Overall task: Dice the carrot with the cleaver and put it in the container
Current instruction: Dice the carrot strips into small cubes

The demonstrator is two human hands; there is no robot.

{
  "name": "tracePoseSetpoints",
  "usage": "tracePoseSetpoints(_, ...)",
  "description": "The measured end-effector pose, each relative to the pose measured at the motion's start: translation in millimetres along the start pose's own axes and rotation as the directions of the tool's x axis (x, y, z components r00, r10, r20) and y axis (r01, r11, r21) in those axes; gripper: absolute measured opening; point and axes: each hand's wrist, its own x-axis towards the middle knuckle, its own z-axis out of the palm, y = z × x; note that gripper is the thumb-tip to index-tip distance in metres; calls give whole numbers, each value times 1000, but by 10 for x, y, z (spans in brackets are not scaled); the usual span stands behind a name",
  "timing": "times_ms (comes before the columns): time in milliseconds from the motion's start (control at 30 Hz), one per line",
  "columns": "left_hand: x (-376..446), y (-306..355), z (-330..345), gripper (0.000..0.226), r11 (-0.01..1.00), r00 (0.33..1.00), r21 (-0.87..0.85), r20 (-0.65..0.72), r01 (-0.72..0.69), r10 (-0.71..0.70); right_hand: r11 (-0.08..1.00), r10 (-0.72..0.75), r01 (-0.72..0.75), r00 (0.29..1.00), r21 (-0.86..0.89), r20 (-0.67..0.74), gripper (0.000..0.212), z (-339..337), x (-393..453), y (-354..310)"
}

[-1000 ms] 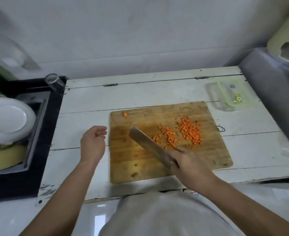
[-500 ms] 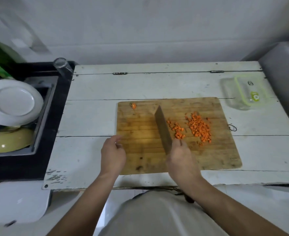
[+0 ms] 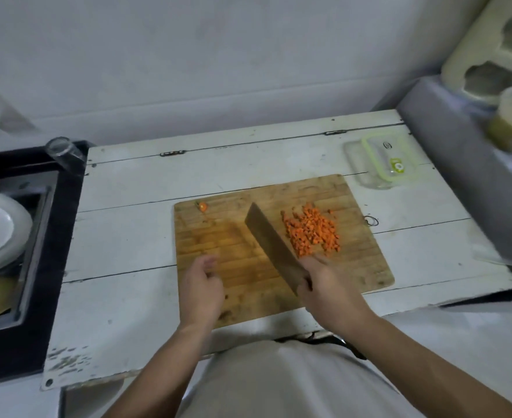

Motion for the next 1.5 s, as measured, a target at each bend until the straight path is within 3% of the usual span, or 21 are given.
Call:
tracePoseSetpoints(133, 50, -32, -62, 43, 999, 998, -39, -63, 24, -27, 996, -85, 90, 985, -22, 152, 14, 265, -77, -130)
tracePoseSetpoints(367, -26, -10, 7, 43, 1000, 1000, 6, 29, 4, -4, 981, 189, -188, 982, -47, 16, 18, -90, 101, 254)
tracePoseSetpoints(433, -43, 11, 42, 41, 1000, 999, -7, 43, -17, 17, 967, 254, -255, 967, 27, 8, 15, -232, 155, 324)
tracePoseSetpoints(600, -121, 98, 106, 32, 994, 980, 22, 167, -109, 104, 835, 376, -346, 926, 428, 16, 23, -568, 152, 380)
tracePoseSetpoints(733, -173, 214, 251, 32, 982, 940, 24, 292, -188, 173, 841, 436, -371, 895, 393, -88, 22, -771, 173, 580)
tracePoseSetpoints(833, -175, 318, 371, 31, 969, 922, 47, 324, -242, 214, 938, 347, -333, 915, 98, -207, 21, -833, 240, 778)
tracePoseSetpoints(933, -175, 418, 496, 30, 963, 919, 82, 330, -257, 217, 936, 267, -307, 938, -171, -222, 18, -755, 347, 942)
tracePoseSetpoints(1100, -278, 552, 641, 31, 973, 940, 72, 282, -221, 193, 930, 251, -278, 958, -242, -138, 19, -526, 385, 899)
tracePoseSetpoints(1200, -350, 590, 666, 29, 982, 955, 15, 236, -190, 181, 954, 137, -169, 980, -246, -141, 15, -536, 313, 943)
tracePoseSetpoints(1333, -458, 714, 633, 27, 965, 976, -151, 0, -214, 216, 895, -50, -33, 984, -445, -173, 32, -696, 249, 1121)
tracePoseSetpoints(1433, -548, 808, 603, 29, 896, 888, -146, -273, -419, 370, 778, -288, 208, 957, -593, -42, 48, -739, 163, 1234)
tracePoseSetpoints(1500, -572, 848, 643, 23, 816, 790, 8, -246, -578, 561, 701, -437, 363, 899, -614, 32, 41, -686, 143, 1338)
